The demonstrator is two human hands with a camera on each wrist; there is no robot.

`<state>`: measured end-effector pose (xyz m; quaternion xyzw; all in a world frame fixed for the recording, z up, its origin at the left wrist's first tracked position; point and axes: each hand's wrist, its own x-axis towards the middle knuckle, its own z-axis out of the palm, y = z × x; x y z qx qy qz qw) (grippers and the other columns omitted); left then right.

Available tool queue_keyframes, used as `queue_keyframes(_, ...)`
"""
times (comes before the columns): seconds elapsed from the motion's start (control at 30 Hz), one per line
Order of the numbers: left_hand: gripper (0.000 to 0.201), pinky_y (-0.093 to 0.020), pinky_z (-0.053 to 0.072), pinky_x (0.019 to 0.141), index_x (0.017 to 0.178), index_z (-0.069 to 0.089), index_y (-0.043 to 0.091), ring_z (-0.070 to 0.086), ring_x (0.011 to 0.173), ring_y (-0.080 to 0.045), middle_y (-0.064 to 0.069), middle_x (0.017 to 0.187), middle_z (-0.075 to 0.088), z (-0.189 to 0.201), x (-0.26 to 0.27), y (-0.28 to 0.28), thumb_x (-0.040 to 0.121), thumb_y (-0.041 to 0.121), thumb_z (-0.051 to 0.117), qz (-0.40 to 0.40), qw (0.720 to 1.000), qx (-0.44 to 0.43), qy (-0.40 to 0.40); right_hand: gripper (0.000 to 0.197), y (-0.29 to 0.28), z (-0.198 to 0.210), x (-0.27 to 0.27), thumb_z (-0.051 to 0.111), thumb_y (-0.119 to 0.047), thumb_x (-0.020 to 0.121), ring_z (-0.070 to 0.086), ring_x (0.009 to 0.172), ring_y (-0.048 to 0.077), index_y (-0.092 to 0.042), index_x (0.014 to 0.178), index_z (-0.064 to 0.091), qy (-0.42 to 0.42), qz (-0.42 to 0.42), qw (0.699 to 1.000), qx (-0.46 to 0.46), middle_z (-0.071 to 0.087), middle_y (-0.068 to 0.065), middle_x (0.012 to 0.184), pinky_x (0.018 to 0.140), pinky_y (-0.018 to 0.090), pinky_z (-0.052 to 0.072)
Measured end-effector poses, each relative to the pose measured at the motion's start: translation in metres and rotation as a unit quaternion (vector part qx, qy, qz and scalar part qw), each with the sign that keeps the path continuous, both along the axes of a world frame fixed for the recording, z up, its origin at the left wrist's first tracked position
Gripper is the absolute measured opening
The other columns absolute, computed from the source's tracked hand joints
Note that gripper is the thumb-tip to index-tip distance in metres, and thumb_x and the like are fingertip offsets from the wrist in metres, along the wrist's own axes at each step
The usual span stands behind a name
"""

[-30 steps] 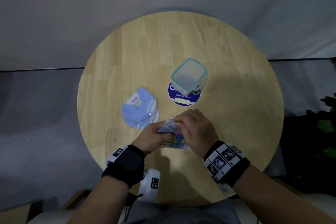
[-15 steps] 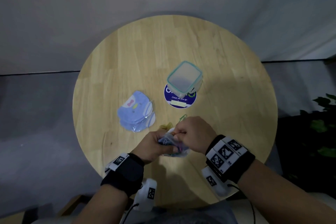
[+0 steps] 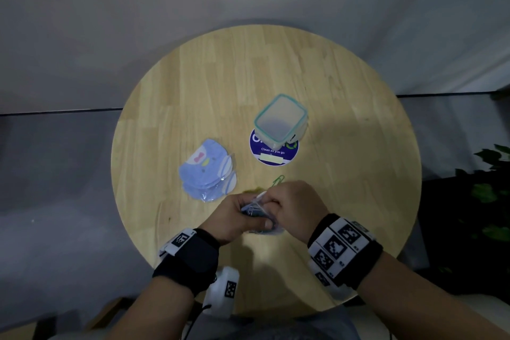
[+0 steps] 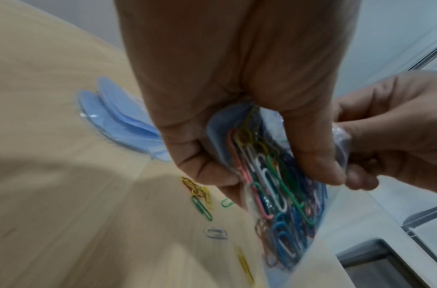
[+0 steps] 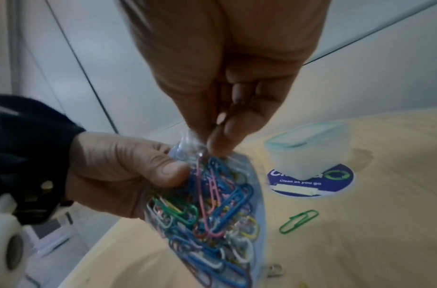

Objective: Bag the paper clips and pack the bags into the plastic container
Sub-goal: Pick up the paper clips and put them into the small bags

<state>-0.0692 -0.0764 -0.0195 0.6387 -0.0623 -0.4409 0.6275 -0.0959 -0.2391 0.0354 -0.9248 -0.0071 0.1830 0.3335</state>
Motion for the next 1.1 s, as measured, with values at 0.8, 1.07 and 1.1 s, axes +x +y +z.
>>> queue_keyframes(0.8, 0.031, -0.029, 0.053, 0.082, 0.103, 0.069, -0.002, 0.067, 0.087, -0.022, -0.014, 0.095, 0.073, -0.002, -0.005, 0.019, 0.073, -0.009, 0.073, 0.031, 0.997, -0.003, 0.064, 0.044, -0.014, -0.007, -0.022, 0.032, -0.032, 0.080, 0.058, 0.074, 0.024, -0.021, 0.110, 0.062, -0.006, 0.118, 0.993, -0.013, 0.052, 0.004, 0.101, 0.058, 0.027, 0.043)
queue_keyframes(1.07, 0.034, -0.032, 0.053, 0.085, 0.106, 0.069, 0.004, 0.068, 0.089, -0.024, -0.011, 0.095, 0.073, 0.003, -0.011, 0.021, 0.073, 0.004, 0.073, 0.055, 0.991, -0.031, 0.116, 0.026, -0.012, -0.018, -0.022, 0.055, -0.039, 0.078, 0.053, 0.113, 0.016, -0.023, 0.094, 0.067, 0.140, 0.078, 0.980, 0.118, 0.043, 0.004, 0.131, 0.094, 0.029, 0.044)
queue_keyframes(1.1, 0.034, -0.034, 0.053, 0.087, 0.107, 0.069, 0.004, 0.068, 0.091, -0.025, -0.012, 0.096, 0.073, 0.003, -0.012, 0.022, 0.074, 0.005, 0.073, 0.052, 0.991, -0.030, 0.118, 0.024, -0.011, -0.019, -0.022, 0.056, -0.038, 0.078, 0.053, 0.107, 0.014, -0.022, 0.091, 0.068, 0.130, 0.083, 0.981, 0.122, 0.046, 0.003, 0.128, 0.089, 0.026, 0.042)
